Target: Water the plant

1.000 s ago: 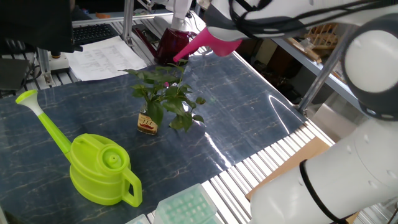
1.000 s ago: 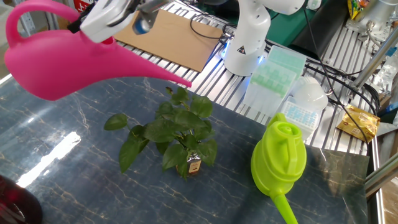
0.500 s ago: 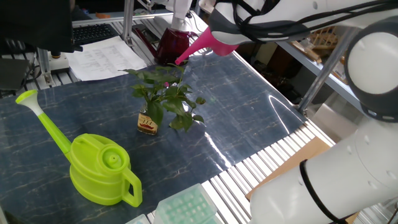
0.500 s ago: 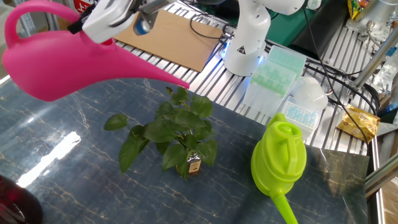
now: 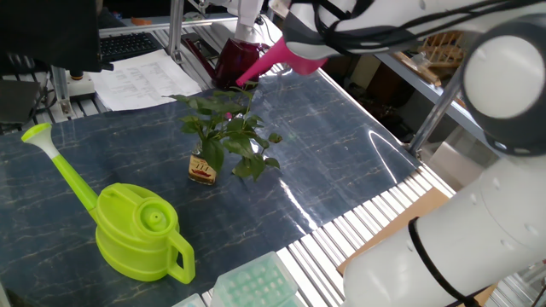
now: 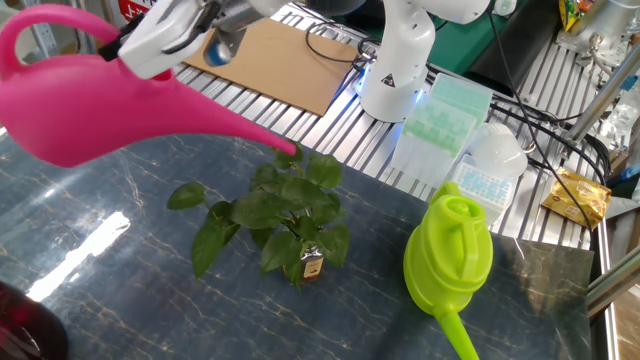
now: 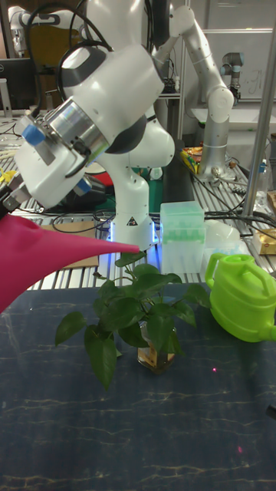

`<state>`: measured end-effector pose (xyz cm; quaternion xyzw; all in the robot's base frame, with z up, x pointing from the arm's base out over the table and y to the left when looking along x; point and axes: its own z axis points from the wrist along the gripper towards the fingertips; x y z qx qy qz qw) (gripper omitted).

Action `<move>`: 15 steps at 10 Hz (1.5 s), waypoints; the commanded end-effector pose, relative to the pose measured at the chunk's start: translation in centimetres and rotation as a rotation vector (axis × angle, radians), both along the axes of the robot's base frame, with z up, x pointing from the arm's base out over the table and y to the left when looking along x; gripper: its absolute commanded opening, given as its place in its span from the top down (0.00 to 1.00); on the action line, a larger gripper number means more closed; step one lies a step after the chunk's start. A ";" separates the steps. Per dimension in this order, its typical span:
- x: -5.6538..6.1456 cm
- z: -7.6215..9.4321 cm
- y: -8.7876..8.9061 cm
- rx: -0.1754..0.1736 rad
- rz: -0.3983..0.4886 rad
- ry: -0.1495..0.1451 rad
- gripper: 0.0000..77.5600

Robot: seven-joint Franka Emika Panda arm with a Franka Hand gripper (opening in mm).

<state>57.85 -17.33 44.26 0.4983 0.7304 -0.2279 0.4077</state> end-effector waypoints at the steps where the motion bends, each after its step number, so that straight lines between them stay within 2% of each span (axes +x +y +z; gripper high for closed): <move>1: 1.2 0.4 0.1 0.015 -0.019 -0.013 0.98; 3: 2.1 0.8 0.3 0.110 -0.048 -0.021 0.98; 4: 2.2 0.9 0.3 0.120 -0.051 -0.021 0.98; 5: 2.8 1.3 0.4 0.215 -0.079 -0.033 0.98; 7: 3.2 1.5 0.5 0.247 -0.093 -0.021 0.98; 10: 3.3 1.7 0.6 0.330 -0.116 0.028 0.98; 11: 3.3 1.7 0.6 0.390 -0.123 0.045 0.98; 14: 3.0 2.0 0.9 0.477 -0.133 0.111 0.98; 15: 2.9 2.1 1.0 0.526 -0.134 0.137 0.98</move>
